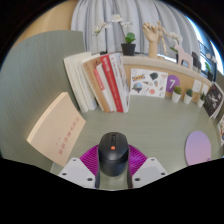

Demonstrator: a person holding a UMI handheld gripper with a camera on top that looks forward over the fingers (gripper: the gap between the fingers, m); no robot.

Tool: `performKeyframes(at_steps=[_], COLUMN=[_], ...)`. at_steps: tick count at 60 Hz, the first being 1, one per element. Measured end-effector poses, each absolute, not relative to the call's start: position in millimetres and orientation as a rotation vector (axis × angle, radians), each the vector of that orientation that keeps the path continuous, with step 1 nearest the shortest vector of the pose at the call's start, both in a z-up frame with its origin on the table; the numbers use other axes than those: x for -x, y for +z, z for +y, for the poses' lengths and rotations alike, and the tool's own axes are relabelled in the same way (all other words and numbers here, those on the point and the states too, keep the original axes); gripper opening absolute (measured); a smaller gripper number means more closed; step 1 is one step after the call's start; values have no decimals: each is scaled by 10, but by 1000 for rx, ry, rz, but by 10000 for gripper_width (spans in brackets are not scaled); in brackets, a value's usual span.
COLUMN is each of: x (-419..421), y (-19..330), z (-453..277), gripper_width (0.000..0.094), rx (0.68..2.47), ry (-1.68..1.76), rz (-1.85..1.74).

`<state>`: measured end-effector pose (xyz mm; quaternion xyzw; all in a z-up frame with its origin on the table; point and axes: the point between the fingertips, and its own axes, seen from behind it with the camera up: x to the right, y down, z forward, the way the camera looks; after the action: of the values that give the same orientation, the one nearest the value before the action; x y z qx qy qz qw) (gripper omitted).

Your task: Arrange mouse

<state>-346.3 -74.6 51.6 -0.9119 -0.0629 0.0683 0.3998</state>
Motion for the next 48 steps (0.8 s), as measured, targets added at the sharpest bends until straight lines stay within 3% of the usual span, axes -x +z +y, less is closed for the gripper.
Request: performKeyframes(at_steps=[13, 22, 26, 35, 48], x=[2251, 1183, 757, -86, -424], y=[1821, 2127, 2002, 1346, 281], z=[-435, -352, -340, -409, -581], gripper_width=[366, 367, 366, 365, 365], rx=[2102, 2058, 2081, 2199, 2373], ry=[118, 44, 39, -35, -2], rz=[-221, -184, -148, -117, -76])
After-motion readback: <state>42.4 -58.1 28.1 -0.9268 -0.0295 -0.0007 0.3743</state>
